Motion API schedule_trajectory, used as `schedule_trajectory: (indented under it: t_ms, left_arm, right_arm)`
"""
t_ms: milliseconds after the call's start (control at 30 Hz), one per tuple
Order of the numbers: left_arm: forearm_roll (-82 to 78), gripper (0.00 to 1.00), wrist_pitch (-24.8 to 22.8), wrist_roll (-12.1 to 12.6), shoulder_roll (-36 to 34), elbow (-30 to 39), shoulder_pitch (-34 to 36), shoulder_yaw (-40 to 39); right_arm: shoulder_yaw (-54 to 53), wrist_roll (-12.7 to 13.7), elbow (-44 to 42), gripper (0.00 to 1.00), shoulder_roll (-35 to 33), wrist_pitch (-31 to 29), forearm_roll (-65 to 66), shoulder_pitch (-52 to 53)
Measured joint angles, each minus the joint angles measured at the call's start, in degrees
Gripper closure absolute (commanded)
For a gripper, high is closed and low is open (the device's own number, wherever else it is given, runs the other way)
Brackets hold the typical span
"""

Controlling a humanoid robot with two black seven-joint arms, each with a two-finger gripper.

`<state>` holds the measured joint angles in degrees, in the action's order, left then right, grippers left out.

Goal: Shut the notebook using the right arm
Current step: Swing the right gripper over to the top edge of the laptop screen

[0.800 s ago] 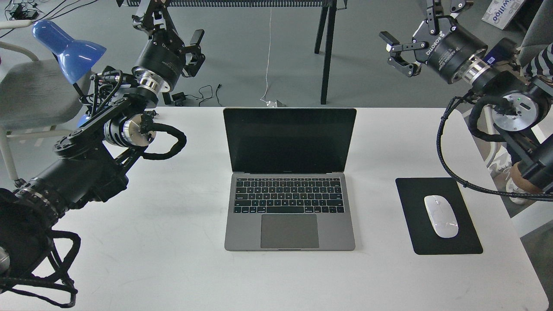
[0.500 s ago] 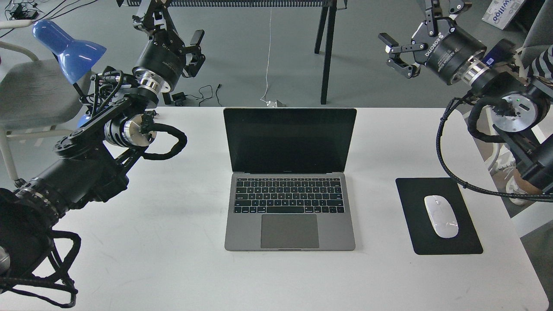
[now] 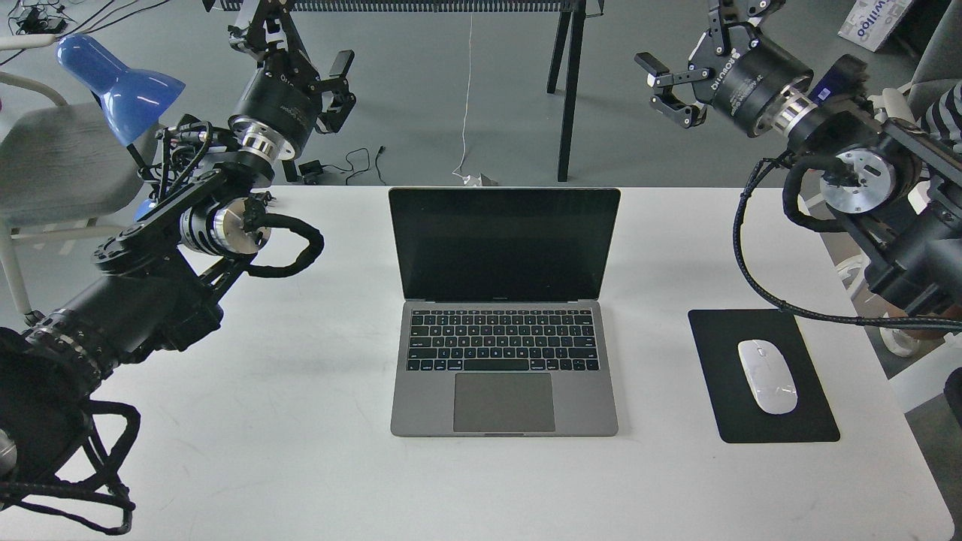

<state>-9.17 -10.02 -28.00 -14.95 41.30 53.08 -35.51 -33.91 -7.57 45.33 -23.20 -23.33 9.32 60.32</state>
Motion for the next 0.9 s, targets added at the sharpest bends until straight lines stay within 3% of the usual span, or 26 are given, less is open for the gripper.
schedule_trajectory:
  t_ms: [400,700,900]
  left_arm:
    - [0.04,0.0,0.04,0.0,0.01,0.0,0.0,0.0]
    - [0.04,0.0,0.05,0.0,0.01,0.01,0.0,0.0]
    - [0.08,0.0,0.05,0.0,0.01,0.01,0.0,-0.06]
  right_arm:
    - [18.44,0.36,-10.76,0.0,8.26,1.23,9.96,12.39]
    - [34.43,0.44,-23.35,0.0,19.26,1.64,11.37,16.25]
    - [40.45,0.37,-25.08,0.0,22.86,1.63,11.57,16.69]
